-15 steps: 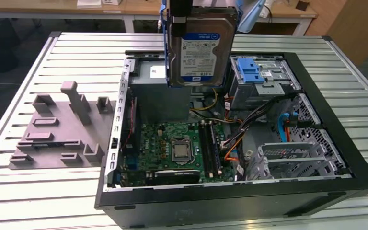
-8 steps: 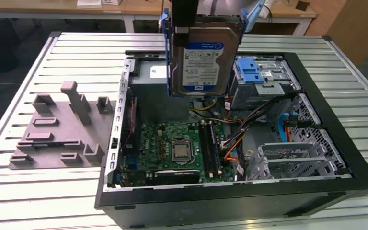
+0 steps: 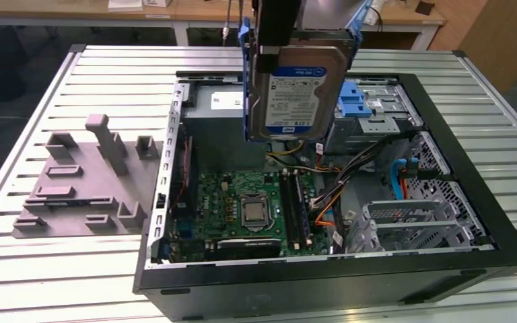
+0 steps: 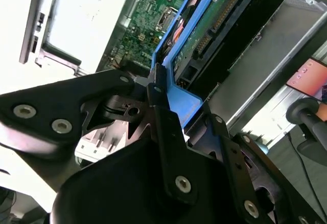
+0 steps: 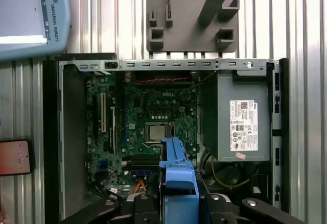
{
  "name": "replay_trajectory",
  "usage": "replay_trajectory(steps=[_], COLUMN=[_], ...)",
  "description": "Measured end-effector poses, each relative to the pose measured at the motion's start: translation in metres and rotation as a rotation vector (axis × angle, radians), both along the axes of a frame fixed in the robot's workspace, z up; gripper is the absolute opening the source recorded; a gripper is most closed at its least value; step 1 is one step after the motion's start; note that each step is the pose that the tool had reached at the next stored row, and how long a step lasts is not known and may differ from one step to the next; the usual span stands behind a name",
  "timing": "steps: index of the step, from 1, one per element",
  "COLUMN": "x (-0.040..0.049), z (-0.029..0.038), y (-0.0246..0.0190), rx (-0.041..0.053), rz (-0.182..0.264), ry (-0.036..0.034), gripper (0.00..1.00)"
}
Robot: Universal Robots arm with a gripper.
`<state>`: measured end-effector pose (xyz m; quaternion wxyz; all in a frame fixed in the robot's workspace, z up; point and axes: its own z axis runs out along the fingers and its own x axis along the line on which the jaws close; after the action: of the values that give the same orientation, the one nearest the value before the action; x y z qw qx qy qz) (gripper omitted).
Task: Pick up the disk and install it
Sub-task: 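Insert the disk into the insertion slot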
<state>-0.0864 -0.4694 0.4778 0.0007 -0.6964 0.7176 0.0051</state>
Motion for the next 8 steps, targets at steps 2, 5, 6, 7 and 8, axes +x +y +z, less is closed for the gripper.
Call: replay_trajectory(steps=[2, 5, 6, 7, 8], x=[0.0, 0.0, 0.0003, 0.0008, 0.0016], z=[-0.0008, -0.0016, -0.0019, -0.0021, -0.0023], y=[-0.0069, -0.017, -0.0205, -0.0234, -0.026], rx=[0.0001, 0.0001, 0.0001, 0.0001, -0.0001], rz=[0.0, 0.0, 0.0, 0.0, 0.0], ry=[-0.0001, -0.0001, -0.0001, -0.0001, 0.0], gripper=[0.36, 0.36, 0.36, 0.36, 0.36])
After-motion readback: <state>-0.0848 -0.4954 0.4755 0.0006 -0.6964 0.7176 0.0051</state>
